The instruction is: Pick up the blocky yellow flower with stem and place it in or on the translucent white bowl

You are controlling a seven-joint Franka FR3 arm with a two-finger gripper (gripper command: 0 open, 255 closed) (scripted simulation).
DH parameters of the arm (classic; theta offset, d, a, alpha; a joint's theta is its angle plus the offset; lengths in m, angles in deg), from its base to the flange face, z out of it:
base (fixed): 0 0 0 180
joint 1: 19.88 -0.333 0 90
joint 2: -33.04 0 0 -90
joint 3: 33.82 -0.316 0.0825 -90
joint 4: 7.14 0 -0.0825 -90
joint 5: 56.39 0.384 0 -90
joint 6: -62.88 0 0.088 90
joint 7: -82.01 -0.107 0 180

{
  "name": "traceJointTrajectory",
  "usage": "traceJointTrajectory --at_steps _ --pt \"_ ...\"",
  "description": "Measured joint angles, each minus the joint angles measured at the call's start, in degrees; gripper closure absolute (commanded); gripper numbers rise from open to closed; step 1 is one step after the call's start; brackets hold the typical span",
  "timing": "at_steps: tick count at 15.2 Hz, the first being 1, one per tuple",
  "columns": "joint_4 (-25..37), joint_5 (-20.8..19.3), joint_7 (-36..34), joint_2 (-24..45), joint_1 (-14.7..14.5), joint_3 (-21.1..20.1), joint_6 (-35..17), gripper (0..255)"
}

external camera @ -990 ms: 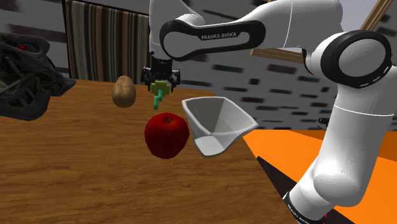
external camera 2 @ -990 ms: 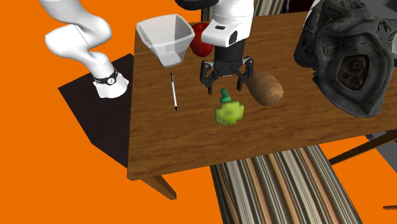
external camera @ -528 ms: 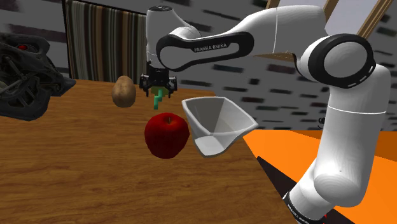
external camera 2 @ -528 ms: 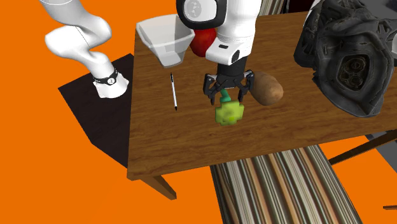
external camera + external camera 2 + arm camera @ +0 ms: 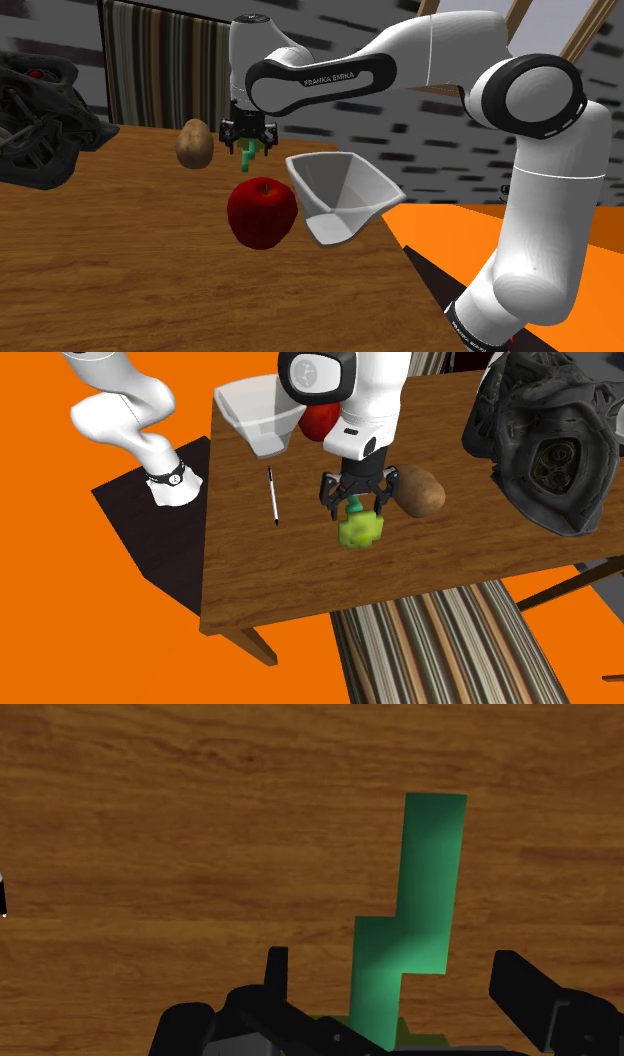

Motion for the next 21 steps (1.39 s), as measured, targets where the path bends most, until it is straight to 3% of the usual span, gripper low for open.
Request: traceJointTrajectory --at_steps 10,21 --pt "0.0 0.0 0.0 0.0 0.0 0.0 0.0 255" --pt "6.2 1.2 2.0 -1.0 -0.4 -0.5 6.8 255"
